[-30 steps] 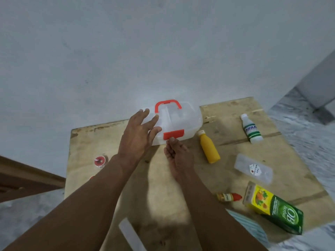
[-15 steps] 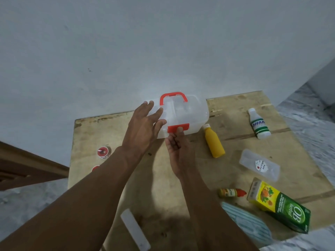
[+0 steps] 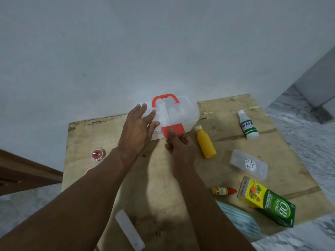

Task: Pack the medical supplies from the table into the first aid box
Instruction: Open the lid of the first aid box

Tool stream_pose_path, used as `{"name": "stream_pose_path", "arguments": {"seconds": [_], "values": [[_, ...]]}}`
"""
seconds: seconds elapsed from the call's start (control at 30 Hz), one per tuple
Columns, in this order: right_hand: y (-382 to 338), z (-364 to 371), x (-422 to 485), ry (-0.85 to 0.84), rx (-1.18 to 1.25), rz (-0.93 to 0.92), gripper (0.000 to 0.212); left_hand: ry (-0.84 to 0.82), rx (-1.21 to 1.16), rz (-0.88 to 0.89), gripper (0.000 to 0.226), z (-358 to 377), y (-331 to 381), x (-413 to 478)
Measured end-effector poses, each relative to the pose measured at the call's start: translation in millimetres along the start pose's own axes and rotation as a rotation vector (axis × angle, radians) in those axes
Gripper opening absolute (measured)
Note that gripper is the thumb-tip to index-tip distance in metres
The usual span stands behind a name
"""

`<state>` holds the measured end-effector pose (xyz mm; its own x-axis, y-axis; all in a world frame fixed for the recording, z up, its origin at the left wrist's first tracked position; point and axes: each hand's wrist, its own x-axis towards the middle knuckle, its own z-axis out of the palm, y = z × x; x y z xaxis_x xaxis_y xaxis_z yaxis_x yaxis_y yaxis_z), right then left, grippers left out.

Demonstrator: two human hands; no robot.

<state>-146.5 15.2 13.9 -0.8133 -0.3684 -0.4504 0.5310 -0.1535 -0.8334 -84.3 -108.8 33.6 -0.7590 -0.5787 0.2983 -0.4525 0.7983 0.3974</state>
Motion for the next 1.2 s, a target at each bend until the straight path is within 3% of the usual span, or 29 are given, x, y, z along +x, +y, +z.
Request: {"name": "stream_pose_path", "arguments": {"seconds": [0.13,0.27,0.5,0.6,0.73,0.83,0.97,1.1,1.2], "values": [[-25.7,-6.3,2.5,-0.030,-0.295,-0.285,0.019,-0.011,-0.046,-0.023,0.037,-0.6,-0.8,-1.1],[-52.8,-13.2,23.1,-0.023,-0.760,-0.572,0.011,-0.005,-0.088,-0.011,0.037,-0.6,-1.2,-4.6],[-72.8,-29.7,58.4,-0.101,-1.326,-0.918,0.046,0.023,-0.145,-0.039,0.034,2.2,0.3,-7.5],[-73.7,-37.6,68.3,-0.225,-1.403,-0.994,0.045,0.071,-0.170,-0.064,0.030,3.6,1.5,-9.4],[-75.0,-33.2,76.7,-0.371,-1.307,-0.982,0.036,0.034,-0.235,-0.175,0.039,2.2,4.5,-10.8],[-74.4,-34.9,81.6,-0.419,-1.280,-1.014,0.027,0.008,-0.302,-0.214,0.073,7.4,-0.3,-13.6],[-75.9,-37.6,84.7,-0.454,-1.272,-0.985,0.029,0.064,-0.566,-0.438,0.120,21.6,-3.5,-21.3],[-76.8,-38.3,84.7,-0.485,-1.303,-1.042,0.027,0.123,-0.847,-0.536,0.111,42.2,4.6,-19.9],[-79.8,-39.0,86.5,-0.494,-1.336,-1.055,0.030,0.213,-0.906,-0.569,0.099,48.9,7.5,-19.4]]}}
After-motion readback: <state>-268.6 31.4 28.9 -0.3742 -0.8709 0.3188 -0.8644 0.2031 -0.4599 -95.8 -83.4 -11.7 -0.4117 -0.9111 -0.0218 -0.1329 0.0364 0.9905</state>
